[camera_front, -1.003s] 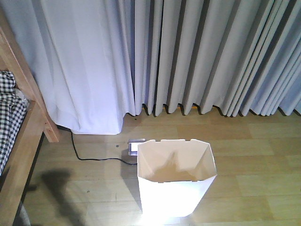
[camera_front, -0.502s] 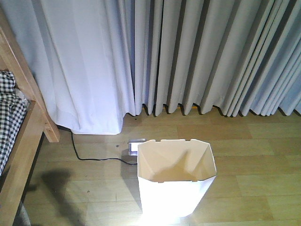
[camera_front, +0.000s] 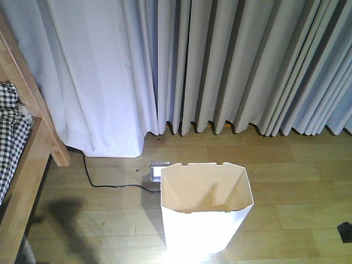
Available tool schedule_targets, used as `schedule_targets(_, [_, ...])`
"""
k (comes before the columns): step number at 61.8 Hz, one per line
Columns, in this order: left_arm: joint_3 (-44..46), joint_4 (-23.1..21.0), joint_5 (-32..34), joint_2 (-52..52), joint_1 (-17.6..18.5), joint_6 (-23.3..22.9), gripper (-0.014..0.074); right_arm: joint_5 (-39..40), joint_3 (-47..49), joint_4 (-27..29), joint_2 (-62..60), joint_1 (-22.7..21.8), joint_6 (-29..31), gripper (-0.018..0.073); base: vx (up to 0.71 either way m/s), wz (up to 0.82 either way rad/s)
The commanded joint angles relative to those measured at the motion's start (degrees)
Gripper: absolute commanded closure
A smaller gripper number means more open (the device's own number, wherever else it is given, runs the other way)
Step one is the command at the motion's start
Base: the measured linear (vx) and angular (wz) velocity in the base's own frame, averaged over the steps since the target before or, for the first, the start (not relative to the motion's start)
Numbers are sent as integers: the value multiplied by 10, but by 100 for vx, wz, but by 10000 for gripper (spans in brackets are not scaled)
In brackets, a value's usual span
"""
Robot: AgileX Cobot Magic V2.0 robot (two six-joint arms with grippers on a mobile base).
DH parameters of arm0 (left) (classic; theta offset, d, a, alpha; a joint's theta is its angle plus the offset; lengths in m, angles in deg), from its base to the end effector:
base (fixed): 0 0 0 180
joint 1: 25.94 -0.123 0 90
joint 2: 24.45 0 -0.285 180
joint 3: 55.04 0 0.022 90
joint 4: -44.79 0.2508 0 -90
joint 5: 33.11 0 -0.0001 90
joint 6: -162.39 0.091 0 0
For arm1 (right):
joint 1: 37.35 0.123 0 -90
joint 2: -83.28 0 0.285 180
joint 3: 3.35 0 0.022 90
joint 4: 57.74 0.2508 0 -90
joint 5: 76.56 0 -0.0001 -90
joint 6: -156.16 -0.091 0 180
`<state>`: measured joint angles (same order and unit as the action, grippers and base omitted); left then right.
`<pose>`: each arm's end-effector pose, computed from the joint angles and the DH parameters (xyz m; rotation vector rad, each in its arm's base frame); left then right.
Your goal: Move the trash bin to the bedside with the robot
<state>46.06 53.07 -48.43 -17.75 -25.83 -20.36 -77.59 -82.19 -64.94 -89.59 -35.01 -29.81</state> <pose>0.0546 0.0034 0.1803 0.0544 1.7588 0.0986 0.0567 0.0021 0.2026 -0.0455 1.5176 0.0138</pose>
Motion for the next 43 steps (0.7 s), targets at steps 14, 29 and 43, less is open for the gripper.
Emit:
schedule_targets(14, [-16,-2,42,-5,3,-5,602,51,-11,44,-7,-4,60,570,0,0])
schedule_targets(29, [-16,-2,42,-5,3,-5,602,51,-11,42,-7,-4,56,570,0,0])
schedule_targets(43, [-16,-2,42,-5,3,-5,602,50,-11,42,-7,-4,56,570,0,0])
